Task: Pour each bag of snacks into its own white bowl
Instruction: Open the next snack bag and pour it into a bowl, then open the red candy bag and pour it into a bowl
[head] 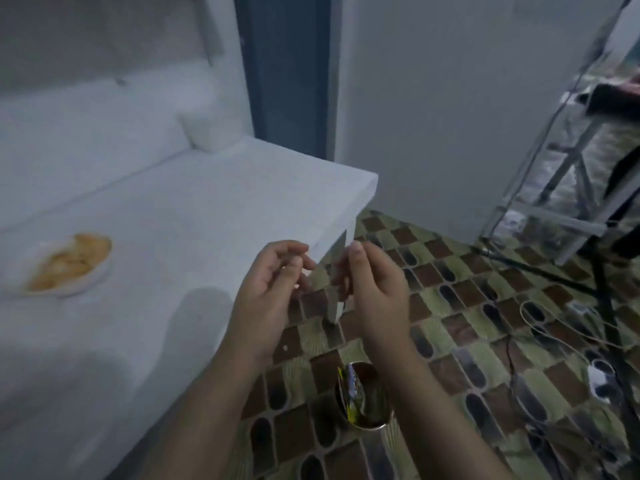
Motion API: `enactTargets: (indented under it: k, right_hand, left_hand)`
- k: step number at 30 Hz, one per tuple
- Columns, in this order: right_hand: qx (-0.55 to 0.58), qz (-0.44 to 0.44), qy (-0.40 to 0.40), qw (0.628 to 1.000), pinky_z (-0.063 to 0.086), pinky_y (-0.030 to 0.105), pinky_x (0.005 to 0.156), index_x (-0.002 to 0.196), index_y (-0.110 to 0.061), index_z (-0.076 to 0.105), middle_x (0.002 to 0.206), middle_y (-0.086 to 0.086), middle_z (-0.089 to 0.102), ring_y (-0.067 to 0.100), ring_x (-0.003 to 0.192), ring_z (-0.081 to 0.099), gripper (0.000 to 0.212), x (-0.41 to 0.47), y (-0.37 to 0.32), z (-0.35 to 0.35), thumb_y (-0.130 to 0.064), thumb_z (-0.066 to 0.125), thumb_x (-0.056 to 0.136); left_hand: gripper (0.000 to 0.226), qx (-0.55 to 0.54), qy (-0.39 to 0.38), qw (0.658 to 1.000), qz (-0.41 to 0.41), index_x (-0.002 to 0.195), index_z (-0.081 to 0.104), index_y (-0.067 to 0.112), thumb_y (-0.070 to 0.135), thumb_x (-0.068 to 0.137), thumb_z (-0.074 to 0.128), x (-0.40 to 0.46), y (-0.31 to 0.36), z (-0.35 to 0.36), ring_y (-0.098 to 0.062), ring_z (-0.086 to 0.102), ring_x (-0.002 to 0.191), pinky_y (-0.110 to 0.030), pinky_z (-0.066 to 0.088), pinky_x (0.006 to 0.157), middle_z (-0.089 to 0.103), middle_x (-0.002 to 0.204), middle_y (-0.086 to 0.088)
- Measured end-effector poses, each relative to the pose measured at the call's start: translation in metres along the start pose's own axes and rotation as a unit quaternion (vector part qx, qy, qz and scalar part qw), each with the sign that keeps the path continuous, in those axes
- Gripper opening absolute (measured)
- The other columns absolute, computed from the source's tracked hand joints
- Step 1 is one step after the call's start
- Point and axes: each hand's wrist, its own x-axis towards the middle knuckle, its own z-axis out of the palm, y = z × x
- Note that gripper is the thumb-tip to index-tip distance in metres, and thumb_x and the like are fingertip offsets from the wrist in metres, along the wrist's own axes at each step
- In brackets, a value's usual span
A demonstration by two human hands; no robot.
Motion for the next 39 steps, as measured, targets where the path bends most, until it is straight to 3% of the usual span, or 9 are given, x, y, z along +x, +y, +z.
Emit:
enactTargets:
  k: [4, 8, 19, 26, 31, 34, 39]
  right_hand:
    - [0.033, 0.009, -0.078, 0.996, 0.046, 0.026, 0.051, 0.078, -0.002, 0.065, 0.062, 0.006, 0.061, 0.009, 0.057, 0.056, 0.036, -0.012, -0.026, 0.059, -0.017, 0.045, 0.105]
    - [0.059, 0.022, -0.159, 0.985, 0.047, 0.027, 0.052, 0.078, -0.001, 0.064, 0.063, 0.012, 0.061, 0.01, 0.056, 0.056, 0.036, -0.025, -0.042, 0.129, -0.017, 0.045, 0.104]
    - [0.134, 0.027, -0.302, 0.943, 0.045, 0.023, 0.051, 0.075, -0.003, 0.061, 0.061, 0.01, 0.059, 0.012, 0.054, 0.052, 0.035, -0.072, -0.073, 0.35, -0.018, 0.047, 0.103]
    - [0.102, 0.008, -0.328, 0.939, 0.046, 0.024, 0.052, 0.076, -0.009, 0.063, 0.061, 0.005, 0.062, 0.013, 0.052, 0.052, 0.035, -0.083, -0.064, 0.43, -0.02, 0.046, 0.104]
    - [0.057, 0.021, -0.34, 0.939, 0.046, 0.02, 0.052, 0.079, -0.01, 0.063, 0.063, 0.003, 0.063, 0.013, 0.052, 0.052, 0.031, -0.074, -0.057, 0.464, -0.021, 0.046, 0.102]
    - [0.014, 0.02, -0.348, 0.937, 0.047, 0.02, 0.053, 0.079, -0.013, 0.064, 0.066, 0.002, 0.065, 0.011, 0.053, 0.053, 0.029, -0.062, -0.053, 0.482, -0.022, 0.047, 0.101]
    - [-0.036, 0.018, -0.332, 0.942, 0.048, 0.02, 0.053, 0.078, -0.014, 0.065, 0.065, 0.001, 0.067, 0.007, 0.052, 0.055, 0.031, -0.038, -0.044, 0.507, -0.025, 0.048, 0.101]
  left_hand:
    - [0.019, -0.004, 0.079, 0.997, 0.016, 0.103, 0.062, 0.021, 0.012, 0.1, 0.046, -0.025, 0.021, -0.06, -0.012, 0.061, 0.078, -0.031, 0.051, 0.077, 0.067, 0.088, 0.008]
    - [0.019, 0.005, 0.164, 0.986, 0.023, 0.102, 0.062, 0.02, 0.01, 0.1, 0.047, -0.046, 0.028, -0.126, -0.011, 0.061, 0.075, -0.034, 0.05, 0.078, 0.068, 0.086, 0.009]
    - [0.023, 0.095, 0.355, 0.93, 0.009, 0.095, 0.061, 0.025, 0.005, 0.097, 0.048, -0.075, 0.017, -0.332, -0.009, 0.059, 0.072, -0.022, 0.045, 0.069, 0.066, 0.081, 0.009]
    - [0.014, 0.208, 0.376, 0.901, -0.063, 0.102, 0.059, 0.023, 0.019, 0.098, 0.046, -0.052, 0.004, -0.444, -0.011, 0.059, 0.088, -0.024, 0.045, 0.071, 0.065, 0.099, 0.004]
    - [0.013, 0.234, 0.372, 0.892, -0.107, 0.099, 0.058, 0.018, 0.022, 0.1, 0.046, -0.012, -0.014, -0.511, -0.011, 0.054, 0.08, -0.023, 0.042, 0.072, 0.059, 0.089, 0.004]
    - [0.029, 0.263, 0.378, 0.875, -0.149, 0.099, 0.059, 0.008, 0.033, 0.1, 0.044, 0.02, -0.027, -0.537, -0.025, 0.059, 0.089, -0.033, 0.044, 0.08, 0.062, 0.094, -0.009]
    - [0.085, 0.346, 0.409, 0.819, -0.205, 0.115, 0.057, -0.006, 0.073, 0.084, 0.045, 0.069, -0.062, -0.571, -0.036, 0.062, 0.1, -0.039, 0.048, 0.081, 0.065, 0.11, -0.02]
